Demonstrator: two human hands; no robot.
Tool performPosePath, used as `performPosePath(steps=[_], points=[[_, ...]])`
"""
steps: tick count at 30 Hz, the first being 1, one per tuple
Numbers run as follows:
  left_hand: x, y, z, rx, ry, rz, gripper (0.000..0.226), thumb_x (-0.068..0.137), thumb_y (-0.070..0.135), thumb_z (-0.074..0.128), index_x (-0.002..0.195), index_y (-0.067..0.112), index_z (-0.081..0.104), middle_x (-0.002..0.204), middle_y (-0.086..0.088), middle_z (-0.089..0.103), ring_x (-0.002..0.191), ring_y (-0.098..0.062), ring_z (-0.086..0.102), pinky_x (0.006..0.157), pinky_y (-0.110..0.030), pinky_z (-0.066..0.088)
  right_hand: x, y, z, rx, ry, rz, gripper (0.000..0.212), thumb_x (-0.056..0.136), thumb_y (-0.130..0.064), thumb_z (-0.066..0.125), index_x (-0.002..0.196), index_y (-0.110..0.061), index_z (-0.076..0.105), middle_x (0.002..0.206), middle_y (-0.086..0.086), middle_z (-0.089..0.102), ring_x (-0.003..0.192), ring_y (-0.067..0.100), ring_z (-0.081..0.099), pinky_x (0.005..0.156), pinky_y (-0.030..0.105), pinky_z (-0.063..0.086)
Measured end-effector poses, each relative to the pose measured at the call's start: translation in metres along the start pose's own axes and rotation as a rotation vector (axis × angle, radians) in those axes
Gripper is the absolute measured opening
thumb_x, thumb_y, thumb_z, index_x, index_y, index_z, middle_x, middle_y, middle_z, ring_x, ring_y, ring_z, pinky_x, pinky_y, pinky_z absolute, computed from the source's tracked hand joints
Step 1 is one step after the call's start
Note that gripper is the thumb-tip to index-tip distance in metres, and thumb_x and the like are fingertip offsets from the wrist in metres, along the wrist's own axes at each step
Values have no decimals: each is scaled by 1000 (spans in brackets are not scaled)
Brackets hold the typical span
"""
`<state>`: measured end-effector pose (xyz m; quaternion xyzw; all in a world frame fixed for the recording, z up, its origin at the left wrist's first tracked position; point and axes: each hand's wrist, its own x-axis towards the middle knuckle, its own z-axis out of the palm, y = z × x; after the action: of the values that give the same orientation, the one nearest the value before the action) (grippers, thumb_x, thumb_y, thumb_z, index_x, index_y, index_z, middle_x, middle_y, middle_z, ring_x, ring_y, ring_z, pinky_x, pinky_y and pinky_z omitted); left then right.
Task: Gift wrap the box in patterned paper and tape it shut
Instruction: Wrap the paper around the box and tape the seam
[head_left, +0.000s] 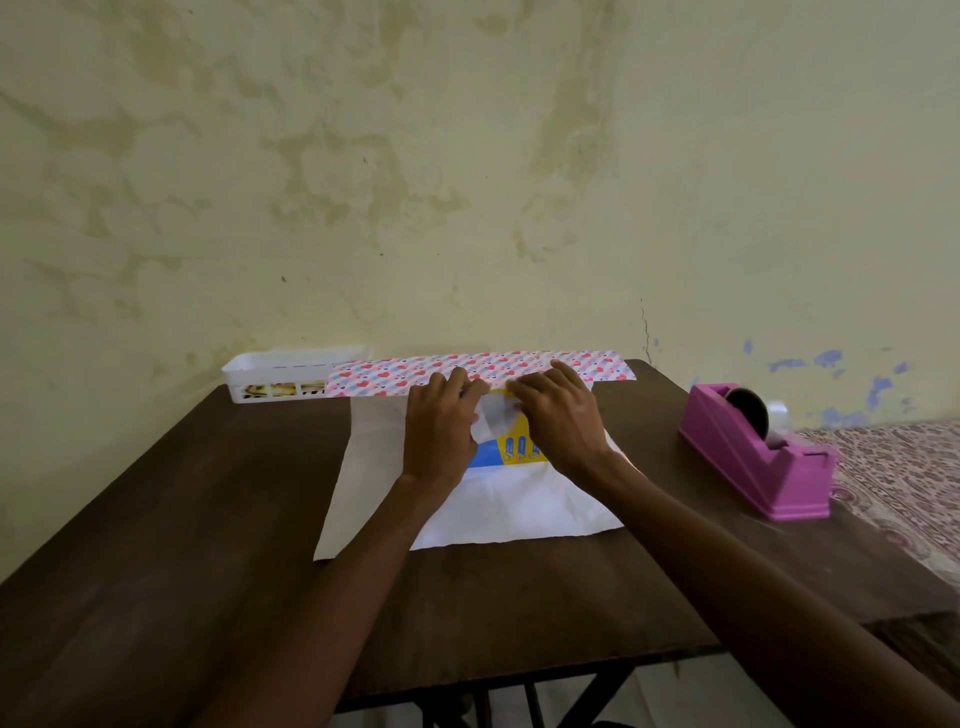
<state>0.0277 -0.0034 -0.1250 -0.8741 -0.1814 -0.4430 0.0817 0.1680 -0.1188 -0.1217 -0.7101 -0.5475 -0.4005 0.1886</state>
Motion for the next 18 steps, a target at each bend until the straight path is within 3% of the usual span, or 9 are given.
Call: performPosePath(steps=[4,8,13,18], points=[[-1,1,2,96,-76,11,63,60,13,88,118,18,64,108,-8,63,91,-29,58,72,-36,49,7,-8,-7,60,1,88,35,59,-7,87,92,-14,77,89,5,74,78,26,66,88,39,52],[-2,4,-1,144,-103,5,61,65,13,85,122,19,62,111,-8,63,93,-28,59,76,-35,50,7,-12,-13,107,-51,139,42,55,-7,89,95,-10,76,92,8,74,83,29,67,89,40,51],[-3,15,-3,185,-125,-41,59,65,13,85,120,15,64,112,-11,64,97,-30,61,83,-39,51,-11,-10,-25,183,-23,239,39,68,-5,83,105,-7,72,107,11,72,96,32,66,86,40,51],[-7,19,-4,215,-77,-23,50,72,18,79,118,15,63,110,-10,62,96,-31,58,84,-42,49,-41,9,-45,129,69,402,29,86,-22,70,114,-17,69,115,2,69,107,26,60,87,39,45]])
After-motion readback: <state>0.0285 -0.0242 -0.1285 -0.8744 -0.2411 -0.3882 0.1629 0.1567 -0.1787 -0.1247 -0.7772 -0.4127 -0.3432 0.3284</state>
